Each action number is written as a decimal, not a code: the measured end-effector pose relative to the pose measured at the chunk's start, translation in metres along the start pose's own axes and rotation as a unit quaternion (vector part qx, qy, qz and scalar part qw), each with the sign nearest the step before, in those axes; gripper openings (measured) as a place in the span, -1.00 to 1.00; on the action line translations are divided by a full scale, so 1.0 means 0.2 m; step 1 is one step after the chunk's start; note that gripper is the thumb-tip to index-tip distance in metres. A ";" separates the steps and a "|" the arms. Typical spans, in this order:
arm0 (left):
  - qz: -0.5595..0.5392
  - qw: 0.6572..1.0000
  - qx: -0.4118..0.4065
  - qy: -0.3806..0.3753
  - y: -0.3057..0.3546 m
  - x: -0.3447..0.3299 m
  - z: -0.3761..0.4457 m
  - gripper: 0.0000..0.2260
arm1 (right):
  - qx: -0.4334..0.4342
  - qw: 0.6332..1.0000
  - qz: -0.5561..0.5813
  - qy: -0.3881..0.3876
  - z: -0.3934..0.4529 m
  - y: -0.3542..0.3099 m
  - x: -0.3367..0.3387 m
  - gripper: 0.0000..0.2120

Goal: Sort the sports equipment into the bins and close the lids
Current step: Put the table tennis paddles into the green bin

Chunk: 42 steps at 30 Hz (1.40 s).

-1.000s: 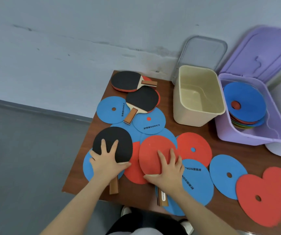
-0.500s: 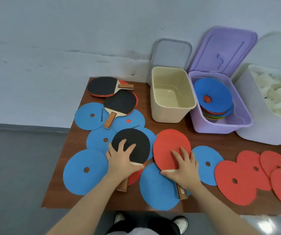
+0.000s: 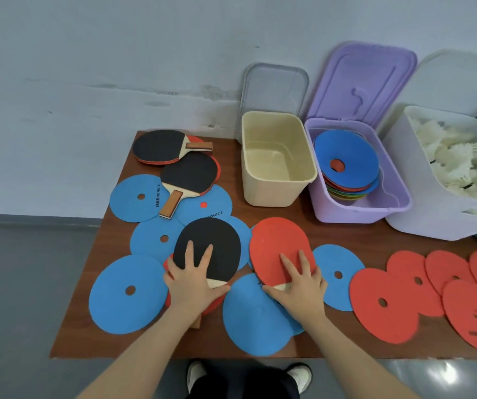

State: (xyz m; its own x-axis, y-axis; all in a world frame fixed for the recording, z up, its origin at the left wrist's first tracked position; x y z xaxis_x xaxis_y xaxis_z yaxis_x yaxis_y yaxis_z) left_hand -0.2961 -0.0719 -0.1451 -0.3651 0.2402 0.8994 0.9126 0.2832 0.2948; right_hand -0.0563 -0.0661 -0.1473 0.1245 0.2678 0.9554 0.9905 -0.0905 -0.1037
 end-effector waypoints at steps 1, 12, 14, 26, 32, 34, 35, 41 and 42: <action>0.003 1.000 -0.004 0.003 0.00 -0.01 0.00 -0.12 | 0.001 1.000 -0.006 0.015 -0.01 0.00 0.01 -0.10; -0.091 0.992 -0.039 0.079 0.02 0.08 -0.09 -0.20 | 0.018 0.987 0.030 0.157 -0.15 0.08 0.12 -0.22; -0.110 0.988 -0.044 0.104 0.06 0.13 -0.13 -0.22 | 0.039 0.981 0.041 0.186 -0.15 0.10 0.18 -0.24; -0.179 0.940 -0.113 0.268 0.79 0.31 -0.44 -0.28 | 0.094 0.938 0.120 0.310 -0.20 0.69 0.61 -0.25; -0.197 0.915 -0.153 0.316 1.23 0.30 -0.52 -0.29 | 0.097 0.920 0.140 0.352 -0.21 1.05 0.84 -0.27; -0.197 0.909 -0.167 0.328 1.37 0.32 -0.53 -0.30 | 0.091 0.914 0.164 0.360 -0.20 1.16 0.90 -0.28; -0.198 0.907 -0.172 0.329 1.43 0.33 -0.54 -0.31 | 0.089 0.908 0.174 0.370 -0.19 1.21 0.93 -0.28; -0.206 0.878 -0.217 0.374 1.73 0.39 -0.44 -0.29 | 0.096 0.878 0.215 0.417 -0.05 1.42 1.11 -0.27; -0.210 0.872 -0.228 0.380 1.79 0.39 -0.41 -0.30 | 0.101 0.873 0.209 0.428 -0.02 1.45 1.15 -0.28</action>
State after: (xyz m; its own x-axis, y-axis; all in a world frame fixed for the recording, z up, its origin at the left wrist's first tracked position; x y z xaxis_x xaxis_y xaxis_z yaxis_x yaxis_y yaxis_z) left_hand 0.0166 -0.0272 0.0573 -0.6159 -0.5283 0.5845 0.7692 -0.2428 0.5911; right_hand 0.2585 -0.0347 0.0429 0.4742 -0.5713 0.6699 0.8696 0.1851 -0.4578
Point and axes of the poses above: each hand's wrist, its own z-axis towards the middle knuckle, its own x-axis out of the back of the hand, y = z × x, the point moved 2 cm from there along z, towards the middle knuckle, and after that the axes turned 9 degrees about -z, right-handed, at the moved point
